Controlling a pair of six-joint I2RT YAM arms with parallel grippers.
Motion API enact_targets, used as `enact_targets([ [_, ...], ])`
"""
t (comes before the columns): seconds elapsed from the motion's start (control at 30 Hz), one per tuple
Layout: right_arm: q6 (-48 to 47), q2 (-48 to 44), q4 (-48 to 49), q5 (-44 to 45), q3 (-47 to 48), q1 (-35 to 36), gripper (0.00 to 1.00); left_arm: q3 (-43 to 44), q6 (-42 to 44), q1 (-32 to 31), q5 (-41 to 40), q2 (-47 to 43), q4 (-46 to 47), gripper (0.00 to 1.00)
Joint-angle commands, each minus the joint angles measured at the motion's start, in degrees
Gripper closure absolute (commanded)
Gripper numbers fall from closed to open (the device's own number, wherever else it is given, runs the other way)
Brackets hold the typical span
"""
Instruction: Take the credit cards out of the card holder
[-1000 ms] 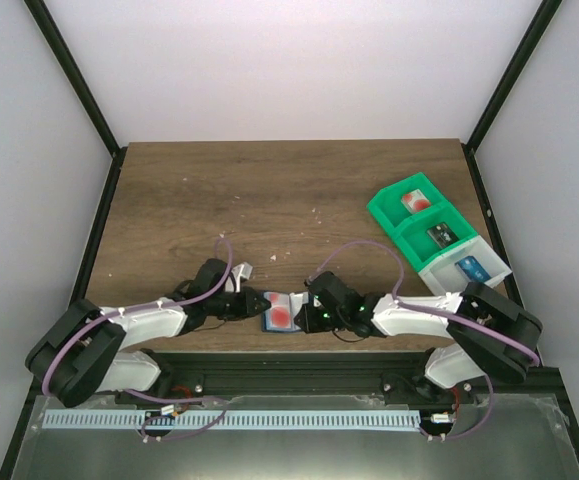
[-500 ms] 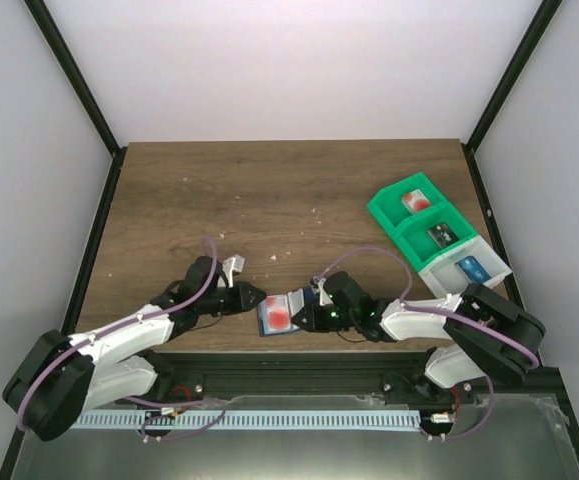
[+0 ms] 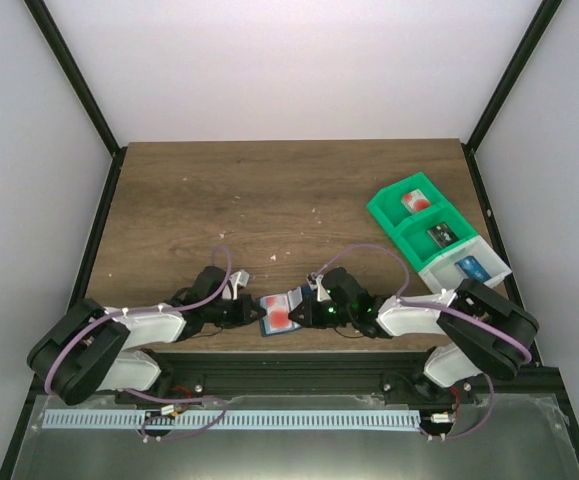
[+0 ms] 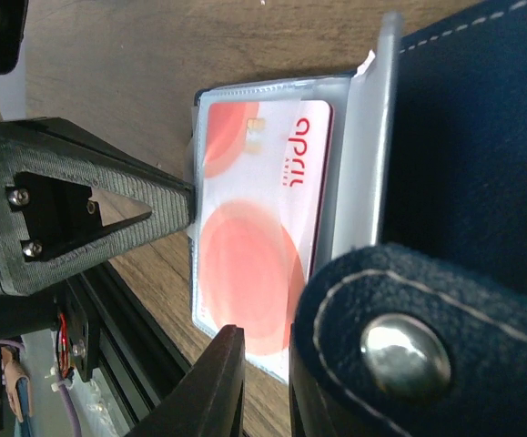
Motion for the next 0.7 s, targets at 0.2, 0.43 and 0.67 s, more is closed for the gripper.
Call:
enact_targets([
  [0.2,-0.53,2.48,0.9,0.33,0.9,-1.76,0.84,-0.13,2.58,-0.08,-1.39,3.13,1.65,1.0],
  [0.43,-0.17,3.98,4.69,-2.08,0.24,-1.89,0.84,0.14,2.5,-0.12,-1.65,3.16,1.13,1.0],
  [0.67,0.3,4.89,6.09,-2.64,-0.03,-2.2,0.84,-0.36,2.24,-0.17,-1.79,3.11,1.21,1.0],
])
